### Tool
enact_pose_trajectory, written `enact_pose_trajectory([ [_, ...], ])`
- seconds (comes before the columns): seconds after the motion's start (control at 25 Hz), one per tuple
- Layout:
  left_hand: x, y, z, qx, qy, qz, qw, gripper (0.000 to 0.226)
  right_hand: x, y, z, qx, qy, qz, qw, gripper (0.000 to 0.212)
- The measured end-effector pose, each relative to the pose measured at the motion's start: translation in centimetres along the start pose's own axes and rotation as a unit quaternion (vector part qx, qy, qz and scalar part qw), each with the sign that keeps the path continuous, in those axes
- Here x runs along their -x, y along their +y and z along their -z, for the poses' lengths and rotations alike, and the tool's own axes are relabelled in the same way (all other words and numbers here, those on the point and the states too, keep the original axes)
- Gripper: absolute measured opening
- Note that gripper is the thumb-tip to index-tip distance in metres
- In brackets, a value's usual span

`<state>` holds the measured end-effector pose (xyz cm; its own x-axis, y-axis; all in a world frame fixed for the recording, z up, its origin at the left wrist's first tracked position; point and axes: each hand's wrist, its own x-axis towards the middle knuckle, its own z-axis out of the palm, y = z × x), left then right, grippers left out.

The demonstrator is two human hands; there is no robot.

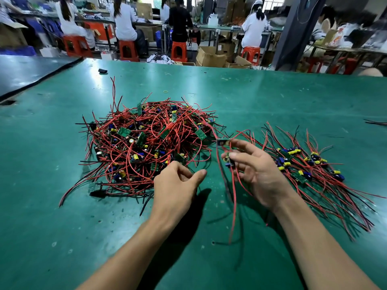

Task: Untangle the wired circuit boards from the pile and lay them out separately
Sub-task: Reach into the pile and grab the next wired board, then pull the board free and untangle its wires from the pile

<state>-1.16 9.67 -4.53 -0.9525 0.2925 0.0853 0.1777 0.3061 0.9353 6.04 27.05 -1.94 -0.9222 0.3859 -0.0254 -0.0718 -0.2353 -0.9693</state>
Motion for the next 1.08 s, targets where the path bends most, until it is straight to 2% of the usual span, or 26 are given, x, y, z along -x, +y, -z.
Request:
enact_pose_trajectory([
  [0.08,0.3,0.0,-0.1,-0.03,0.022,-0.057,0.998,0.031,0.2,0.5,-0.4,0.103,-0.015,-0.015,0.994,0.03],
  [0.16,0.5,0.1,-0.2,-0.024,0.016,-0.081,0.996,0.016,0.4,1.1,-0.8,0.152,-0.038,-0.016,0.988,0.03],
  [0.2,0.5,0.2,-0.2,-0.023,0.008,-0.083,0.996,0.018,0.5,1.3,-0.9,0.165,-0.048,-0.012,0.985,0.031],
  [0.28,0.5,0.1,-0.3,-0.049,-0.015,-0.088,0.995,0.038,0.5,1.4,-1.0,0.165,-0.064,-0.006,0.984,0.032],
  [0.36,0.3,0.2,-0.3,-0.089,-0.032,-0.103,0.99,0.041,0.5,1.3,-0.9,0.151,-0.073,0.004,0.986,0.031],
  [0.6,0.4,-0.1,0.0,-0.072,-0.029,-0.113,0.991,0.01,0.5,1.3,-0.8,0.117,-0.07,-0.009,0.991,0.031],
  [0.72,0.6,-0.1,-0.1,-0.074,-0.025,-0.128,0.989,0.006,0.4,1.0,-0.6,0.11,-0.04,-0.001,0.993,0.029],
  [0.92,1.0,0.6,0.1,-0.016,-0.012,-0.167,0.986,0.006,0.2,0.0,0.0,-0.064,-0.059,-0.018,0.996,0.034],
  [1.0,1.4,1.2,0.1,0.039,-0.054,-0.165,0.984,0.011,0.2,-0.1,0.0,-0.113,-0.073,-0.031,0.99,0.035],
  [1.08,1.5,1.6,0.0,0.12,-0.138,-0.098,0.978,0.017,0.2,-0.1,-0.1,-0.125,-0.081,-0.032,0.988,0.031],
])
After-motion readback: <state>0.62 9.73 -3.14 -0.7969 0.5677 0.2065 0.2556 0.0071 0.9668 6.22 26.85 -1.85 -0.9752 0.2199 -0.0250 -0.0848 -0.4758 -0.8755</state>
